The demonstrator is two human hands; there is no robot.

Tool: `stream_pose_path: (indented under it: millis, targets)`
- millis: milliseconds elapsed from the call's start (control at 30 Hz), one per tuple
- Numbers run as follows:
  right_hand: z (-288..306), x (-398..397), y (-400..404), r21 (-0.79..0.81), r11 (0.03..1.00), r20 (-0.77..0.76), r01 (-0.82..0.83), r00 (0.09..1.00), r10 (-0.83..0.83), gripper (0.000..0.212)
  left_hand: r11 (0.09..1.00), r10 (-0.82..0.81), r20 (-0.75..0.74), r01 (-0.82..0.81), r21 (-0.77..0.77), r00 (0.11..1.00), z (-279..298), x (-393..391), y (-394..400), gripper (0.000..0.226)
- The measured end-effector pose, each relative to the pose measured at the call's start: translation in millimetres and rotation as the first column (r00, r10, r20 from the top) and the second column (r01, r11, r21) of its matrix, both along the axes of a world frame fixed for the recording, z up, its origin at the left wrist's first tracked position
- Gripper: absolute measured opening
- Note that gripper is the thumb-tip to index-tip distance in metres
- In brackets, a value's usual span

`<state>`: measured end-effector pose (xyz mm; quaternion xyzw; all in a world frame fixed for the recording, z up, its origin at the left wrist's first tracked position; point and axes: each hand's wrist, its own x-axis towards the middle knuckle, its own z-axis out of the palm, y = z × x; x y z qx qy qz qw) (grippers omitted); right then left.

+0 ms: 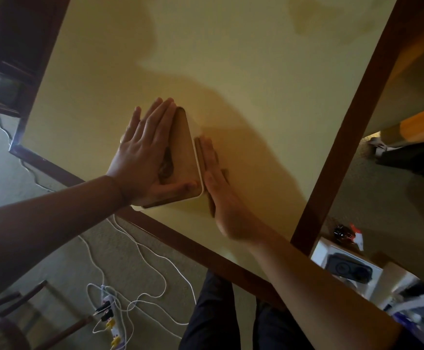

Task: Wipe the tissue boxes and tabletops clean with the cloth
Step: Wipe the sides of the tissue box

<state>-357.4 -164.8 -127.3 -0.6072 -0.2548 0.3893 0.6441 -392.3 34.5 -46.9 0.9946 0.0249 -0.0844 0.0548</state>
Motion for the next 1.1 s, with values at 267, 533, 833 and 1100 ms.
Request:
stream_pose_path:
  millis: [267, 533, 833, 1100]
  targets:
    - [4, 4, 2, 0.003, 1.000, -0.082, -0.017, 0.996, 0.017, 0.051, 1.000, -0.009, 0.006, 0.009, 0.004, 1.000, -2, 0, 2, 0.134]
    - [7, 66, 71, -0.068, 0.998, 0.109, 0.003, 0.994, 0.005, 0.052, 1.000, -0.020, -0.001, 0.020, 0.010, 1.000, -1, 0, 1, 0.124]
    - [7, -17, -14, 0.005, 1.000, -0.046, -0.004, 0.999, 0.004, 0.050, 1.000, -0.016, -0.007, 0.016, 0.003, 1.000, -2, 0, 3, 0.124]
    - [12, 2, -2, -0.014, 1.000, -0.093, 0.012, 0.996, -0.013, 0.049, 1.000, -0.017, 0.005, 0.017, -0.001, 1.000, -3, 1, 4, 0.125]
